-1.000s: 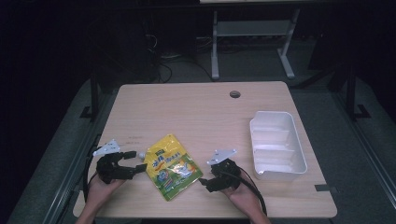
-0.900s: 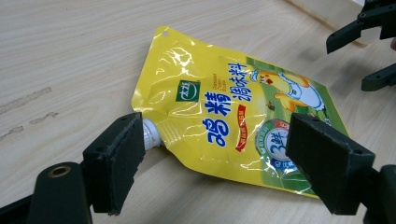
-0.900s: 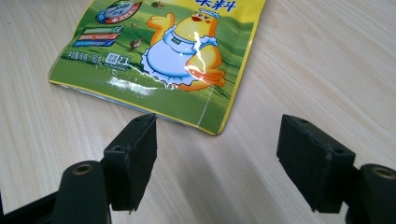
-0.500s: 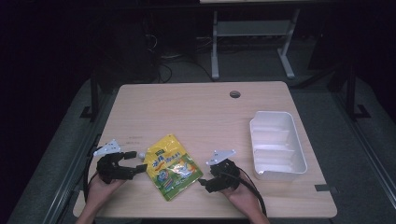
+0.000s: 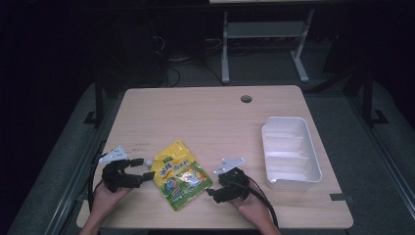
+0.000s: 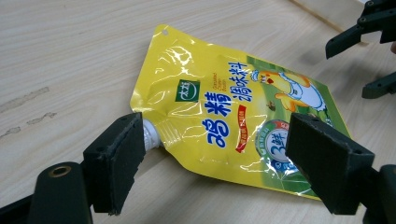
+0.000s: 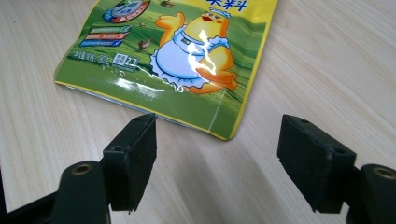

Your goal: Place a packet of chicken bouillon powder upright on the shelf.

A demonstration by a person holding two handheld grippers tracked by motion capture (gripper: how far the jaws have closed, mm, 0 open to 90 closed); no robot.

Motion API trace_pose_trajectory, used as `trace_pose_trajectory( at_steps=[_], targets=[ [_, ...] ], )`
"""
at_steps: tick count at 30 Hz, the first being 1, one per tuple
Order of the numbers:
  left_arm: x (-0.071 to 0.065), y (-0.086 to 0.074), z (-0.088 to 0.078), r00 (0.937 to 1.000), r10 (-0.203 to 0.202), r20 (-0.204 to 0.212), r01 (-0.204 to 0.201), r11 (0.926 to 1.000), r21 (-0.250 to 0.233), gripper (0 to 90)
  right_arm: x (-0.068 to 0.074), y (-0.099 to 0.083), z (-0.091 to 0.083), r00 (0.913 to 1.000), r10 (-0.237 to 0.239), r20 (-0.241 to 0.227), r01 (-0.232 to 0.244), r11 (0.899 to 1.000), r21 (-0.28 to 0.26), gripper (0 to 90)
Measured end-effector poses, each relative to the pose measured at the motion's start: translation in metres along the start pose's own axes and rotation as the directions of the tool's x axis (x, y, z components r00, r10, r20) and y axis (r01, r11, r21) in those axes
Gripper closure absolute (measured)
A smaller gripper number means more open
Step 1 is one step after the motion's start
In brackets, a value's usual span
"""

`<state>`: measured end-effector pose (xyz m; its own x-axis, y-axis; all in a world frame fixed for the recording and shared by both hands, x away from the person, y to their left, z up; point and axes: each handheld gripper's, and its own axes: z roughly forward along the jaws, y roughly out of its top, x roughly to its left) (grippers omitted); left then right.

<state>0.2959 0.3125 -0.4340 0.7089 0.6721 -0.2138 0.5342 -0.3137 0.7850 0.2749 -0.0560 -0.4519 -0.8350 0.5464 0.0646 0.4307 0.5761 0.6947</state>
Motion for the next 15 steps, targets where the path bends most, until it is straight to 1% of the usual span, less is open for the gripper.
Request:
trace_pose_trajectory(
  at_steps=[3, 4, 7, 9, 10, 11, 12, 15],
  targets=[
    [0.002, 0.001, 0.0, 0.9999, -0.014, -0.004, 0.014, 0.9999, -0.001, 19.6, 0.001, 0.001, 0.002, 1.0, 0.001, -0.004, -0.001, 1.0, 0.001, 27.7],
    [0.004, 0.002, -0.001, 0.9996, -0.023, -0.015, 0.022, 0.9997, -0.004, 19.6, 0.002, 0.002, 0.003, 1.0, 0.001, -0.007, -0.001, 1.0, -0.003, 27.7],
    [0.007, 0.005, -0.003, 0.9985, -0.046, -0.028, 0.046, 0.9989, -0.011, 19.9, 0.003, 0.004, 0.005, 0.9999, -0.008, -0.009, 0.008, 1.0, -0.009, 27.7],
    [0.01, 0.006, -0.003, 0.9965, -0.074, -0.038, 0.074, 0.9972, -0.011, 20.1, 0.004, 0.005, 0.006, 0.9999, -0.014, -0.008, 0.014, 1.0, -0.011, 27.7],
    [0.01, 0.006, -0.003, 0.9965, -0.074, -0.038, 0.074, 0.9972, -0.011, 20.1, 0.004, 0.006, 0.007, 0.9998, -0.016, -0.009, 0.016, 1.0, -0.011, 27.8],
    [0.012, 0.006, -0.002, 0.9947, -0.096, -0.035, 0.096, 0.9953, -0.014, 20.1, 0.004, 0.006, 0.007, 0.9998, -0.016, -0.009, 0.016, 1.0, -0.011, 27.8],
    [0.014, 0.006, -0.001, 0.9935, -0.108, -0.037, 0.107, 0.9941, -0.012, 20.8, 0.004, 0.007, 0.008, 0.9999, -0.013, -0.009, 0.013, 1.0, -0.016, 27.8],
    [0.017, 0.006, 0.001, 0.9905, -0.129, -0.048, 0.129, 0.9917, 0.004, 21.4, 0.005, 0.009, 0.009, 0.9999, -0.013, -0.011, 0.013, 1.0, -0.02, 27.8]
  ],
)
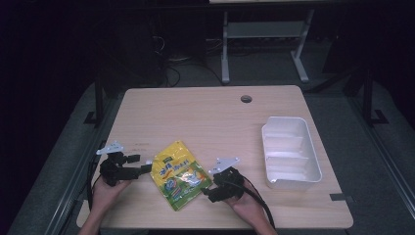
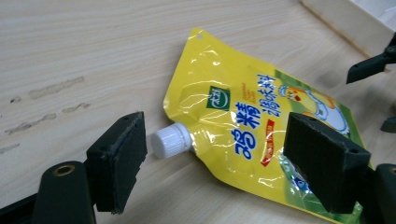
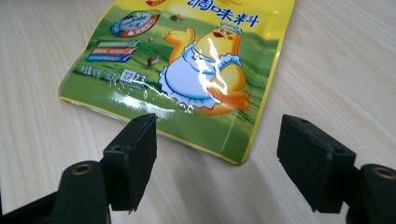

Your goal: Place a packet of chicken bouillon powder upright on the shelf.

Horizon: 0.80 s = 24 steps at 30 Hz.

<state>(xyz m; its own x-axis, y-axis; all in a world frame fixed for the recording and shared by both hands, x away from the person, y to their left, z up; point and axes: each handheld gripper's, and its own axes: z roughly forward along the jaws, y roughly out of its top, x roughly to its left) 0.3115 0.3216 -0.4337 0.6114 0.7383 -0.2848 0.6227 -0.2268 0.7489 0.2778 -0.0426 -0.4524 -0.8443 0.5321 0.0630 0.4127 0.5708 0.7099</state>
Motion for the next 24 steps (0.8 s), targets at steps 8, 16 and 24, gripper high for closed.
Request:
trace_pose_trajectory(
  at_steps=[8, 16, 24],
  targets=[
    [-0.003, -0.003, 0.007, 0.9997, -0.021, 0.009, 0.02, 0.9956, 0.092, 27.9, 0.0, 0.004, 0.005, 1.0, 0.001, 0.008, -0.001, 1.0, -0.009, 30.9],
    [-0.005, -0.008, 0.015, 0.9987, -0.045, 0.023, 0.042, 0.9886, 0.144, 31.6, -0.004, 0.006, 0.012, 0.9994, 0.029, 0.018, -0.029, 0.999, -0.02, 35.3],
    [-0.007, -0.008, 0.025, 0.9961, -0.059, 0.065, 0.046, 0.9807, 0.19, 38.3, -0.005, 0.006, 0.018, 0.9992, 0.037, 0.012, -0.037, 0.999, -0.008, 42.3]
  ],
)
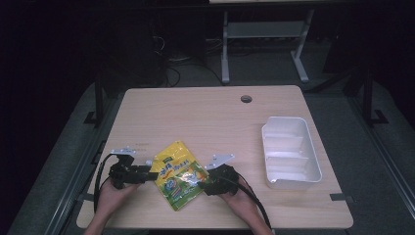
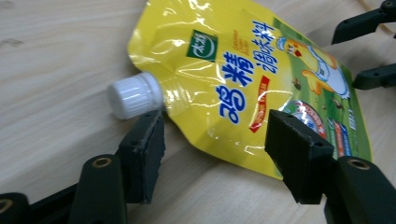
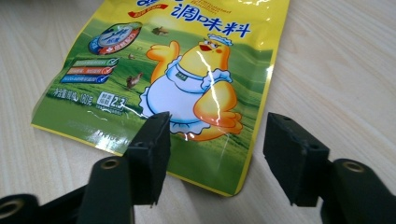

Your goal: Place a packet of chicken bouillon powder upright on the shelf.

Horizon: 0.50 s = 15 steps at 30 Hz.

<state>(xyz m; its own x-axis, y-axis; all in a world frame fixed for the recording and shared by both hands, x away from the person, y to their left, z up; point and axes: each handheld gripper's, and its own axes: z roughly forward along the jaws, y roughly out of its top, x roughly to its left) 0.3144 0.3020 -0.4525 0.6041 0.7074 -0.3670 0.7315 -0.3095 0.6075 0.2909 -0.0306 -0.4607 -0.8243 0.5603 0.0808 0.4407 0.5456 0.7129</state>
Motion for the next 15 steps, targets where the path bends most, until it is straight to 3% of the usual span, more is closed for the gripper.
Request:
trace_pose_trajectory(
  at_steps=[8, 9, 12, 15],
  targets=[
    [0.002, 0.003, 0.003, 0.9997, -0.017, -0.017, 0.017, 0.9998, 0.006, 43.4, 0.0, 0.0, 0.004, 0.9996, 0.007, -0.026, -0.007, 1.0, 0.017, 46.0],
    [0.004, 0.003, 0.005, 0.9995, -0.031, 0.005, 0.031, 0.9994, 0.013, 46.1, -0.001, 0.0, 0.005, 0.9993, 0.018, -0.034, -0.017, 1.0, 0.024, 47.1],
    [0.003, 0.004, 0.009, 0.9988, -0.044, 0.02, 0.044, 0.9986, 0.03, 47.9, 0.0, 0.0, 0.006, 0.9993, 0.02, -0.032, -0.019, 0.999, 0.027, 47.3],
    [0.001, 0.009, 0.014, 0.9992, -0.038, 0.011, 0.037, 0.9985, 0.041, 47.0, 0.002, 0.0, 0.007, 0.9998, -0.002, -0.022, 0.003, 0.999, 0.033, 47.7]
  ],
)
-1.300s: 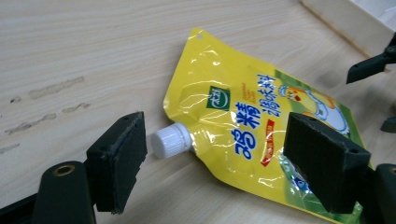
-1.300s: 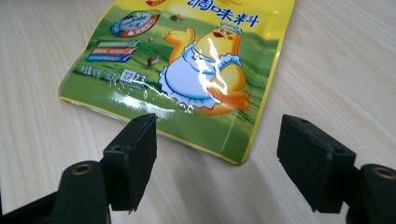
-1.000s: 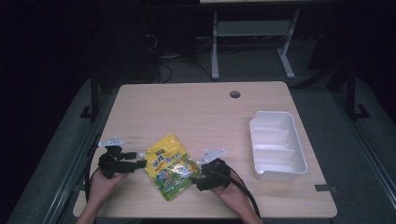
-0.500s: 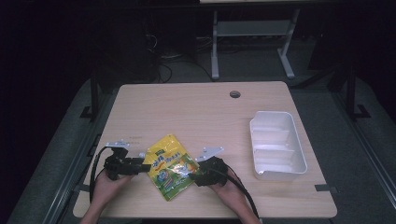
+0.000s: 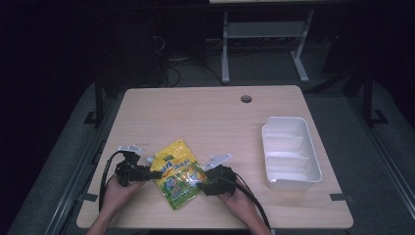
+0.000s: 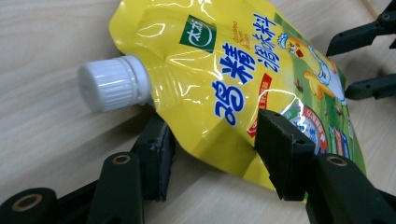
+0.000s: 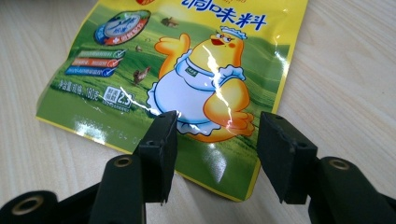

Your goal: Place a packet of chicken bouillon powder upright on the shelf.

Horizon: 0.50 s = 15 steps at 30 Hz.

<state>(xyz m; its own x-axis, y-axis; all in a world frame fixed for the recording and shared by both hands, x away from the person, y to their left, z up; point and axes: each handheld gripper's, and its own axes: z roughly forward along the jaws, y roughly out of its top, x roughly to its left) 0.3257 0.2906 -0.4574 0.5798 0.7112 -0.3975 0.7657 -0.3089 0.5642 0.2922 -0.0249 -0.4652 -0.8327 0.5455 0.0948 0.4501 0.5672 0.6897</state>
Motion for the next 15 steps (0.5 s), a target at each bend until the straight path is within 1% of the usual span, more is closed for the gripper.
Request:
trace_pose_trajectory(
  at_steps=[1, 2, 3, 4, 5, 6, 7, 11, 12, 15],
  targets=[
    [-0.0005, 0.0008, 0.0008, 1.0, -0.004, -0.005, 0.004, 1.0, -0.001, 47.0, 0.0, 0.0, 0.0, 1.0, 0.0, 0.0, 0.0, 1.0, 0.0, 47.7],
    [0.0003, 0.0015, 0.0017, 1.0, -0.009, 0.001, 0.009, 1.0, -0.004, 48.8, 0.0015, 0.0001, 0.0002, 0.9999, -0.01, 0.007, 0.01, 1.0, 0.006, 47.9],
    [0.001, 0.0016, 0.0019, 0.9999, -0.012, 0.005, 0.012, 0.9999, -0.004, 48.8, 0.0015, 0.0001, 0.0002, 0.9999, -0.01, 0.007, 0.01, 1.0, 0.006, 47.9],
    [0.0024, 0.0016, 0.0022, 0.9996, -0.025, 0.013, 0.025, 0.9996, -0.01, 52.9, 0.0018, 0.0, 0.0003, 0.9998, -0.015, 0.009, 0.015, 1.0, 0.006, 47.9],
    [0.0024, 0.0016, 0.0022, 0.9996, -0.025, 0.013, 0.025, 0.9996, -0.01, 54.6, 0.0018, 0.0, 0.0003, 0.9998, -0.015, 0.009, 0.015, 1.0, 0.006, 47.9],
    [0.0035, 0.0015, 0.0007, 0.9985, -0.035, 0.043, 0.036, 0.9991, -0.022, 60.6, 0.0016, -0.0002, 0.0004, 0.9999, -0.014, 0.008, 0.014, 1.0, 0.005, 47.9],
    [0.0034, 0.0015, 0.0002, 0.9981, -0.036, 0.051, 0.037, 0.999, -0.026, 63.2, 0.0016, -0.0003, 0.0004, 0.9999, -0.013, 0.008, 0.013, 1.0, 0.004, 47.9],
    [-0.0003, 0.002, 0.0016, 0.9976, -0.017, 0.068, 0.019, 0.9992, -0.034, 73.7, 0.0021, -0.0006, 0.0005, 0.9997, -0.02, 0.012, 0.02, 1.0, 0.004, 47.9],
    [-0.0015, 0.0025, 0.0018, 0.998, -0.007, 0.063, 0.009, 0.9994, -0.032, 75.9, 0.0022, -0.0007, 0.0005, 0.9997, -0.02, 0.012, 0.02, 1.0, 0.002, 47.9],
    [-0.0034, 0.003, 0.0003, 0.998, 0.003, 0.063, -0.001, 0.9992, -0.039, 79.8, 0.0026, -0.001, 0.0005, 0.9997, -0.022, 0.013, 0.022, 1.0, 0.001, 47.6]
  ],
)
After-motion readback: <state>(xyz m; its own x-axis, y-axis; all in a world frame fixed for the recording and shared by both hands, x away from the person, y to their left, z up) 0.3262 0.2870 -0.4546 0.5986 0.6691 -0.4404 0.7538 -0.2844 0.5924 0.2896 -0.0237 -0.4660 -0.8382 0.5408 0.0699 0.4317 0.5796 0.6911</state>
